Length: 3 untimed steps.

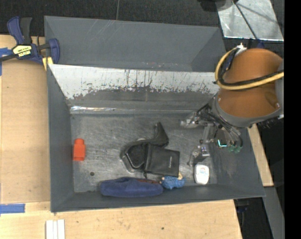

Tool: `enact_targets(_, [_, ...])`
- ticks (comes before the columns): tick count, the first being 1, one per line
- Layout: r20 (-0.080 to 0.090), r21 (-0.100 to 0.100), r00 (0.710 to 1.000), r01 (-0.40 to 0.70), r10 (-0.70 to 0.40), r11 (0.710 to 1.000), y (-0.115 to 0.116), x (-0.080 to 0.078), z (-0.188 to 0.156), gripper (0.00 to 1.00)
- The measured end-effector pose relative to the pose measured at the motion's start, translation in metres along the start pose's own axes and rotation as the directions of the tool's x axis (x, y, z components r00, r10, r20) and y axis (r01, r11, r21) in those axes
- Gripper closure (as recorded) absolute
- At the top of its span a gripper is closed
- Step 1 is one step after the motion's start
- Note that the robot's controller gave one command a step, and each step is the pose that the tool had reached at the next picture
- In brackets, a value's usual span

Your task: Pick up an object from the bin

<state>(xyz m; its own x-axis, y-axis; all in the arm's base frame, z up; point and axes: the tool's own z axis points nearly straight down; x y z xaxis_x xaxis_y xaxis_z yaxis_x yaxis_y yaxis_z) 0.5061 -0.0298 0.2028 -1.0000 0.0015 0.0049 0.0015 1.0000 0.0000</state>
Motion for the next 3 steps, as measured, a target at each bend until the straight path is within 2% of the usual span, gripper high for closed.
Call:
enact_targets(1, [0.012,0.003,0.978,0.209,-0.209,0.978,-0.03,-0.012,0.129,0.0])
enact_targets(2, [0.002,0.005,0.747,0.665,-0.665,0.747,-0.001,0.005,0.122,0.0])
enact_targets(3, [0.009,0.006,0.747,0.664,-0.664,0.747,0.001,0.003,0.121,1.0])
